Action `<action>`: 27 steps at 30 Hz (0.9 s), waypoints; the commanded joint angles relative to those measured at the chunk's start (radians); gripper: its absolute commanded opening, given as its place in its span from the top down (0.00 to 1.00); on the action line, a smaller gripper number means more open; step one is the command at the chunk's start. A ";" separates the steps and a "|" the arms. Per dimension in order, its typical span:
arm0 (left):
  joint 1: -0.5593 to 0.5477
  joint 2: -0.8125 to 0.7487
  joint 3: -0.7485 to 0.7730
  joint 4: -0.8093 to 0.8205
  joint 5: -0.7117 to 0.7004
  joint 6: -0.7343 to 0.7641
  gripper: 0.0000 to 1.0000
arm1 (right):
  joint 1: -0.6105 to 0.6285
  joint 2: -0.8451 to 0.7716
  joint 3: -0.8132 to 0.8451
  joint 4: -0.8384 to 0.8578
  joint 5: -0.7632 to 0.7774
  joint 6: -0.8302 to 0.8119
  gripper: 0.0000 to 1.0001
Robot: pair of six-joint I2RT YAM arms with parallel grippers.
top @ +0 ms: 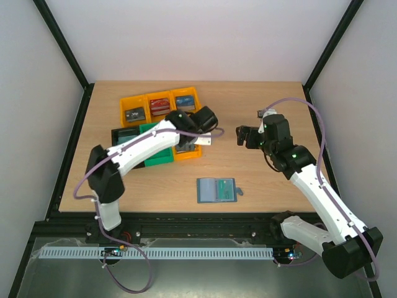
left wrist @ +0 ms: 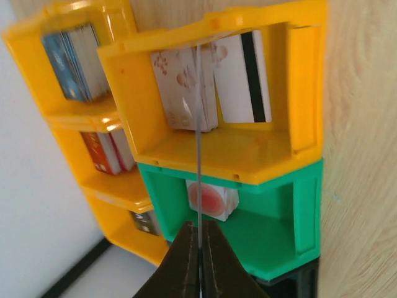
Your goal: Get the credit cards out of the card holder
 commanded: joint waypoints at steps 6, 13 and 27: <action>0.112 0.262 0.284 -0.134 0.136 -0.210 0.98 | -0.044 -0.024 -0.024 -0.018 0.019 0.002 0.01; 0.137 0.336 0.299 -0.057 0.178 -0.205 0.98 | -0.061 -0.014 -0.024 -0.031 0.054 0.002 0.01; 0.213 0.391 0.343 -0.012 0.129 -0.234 0.98 | -0.070 0.013 -0.041 -0.011 0.038 -0.004 0.01</action>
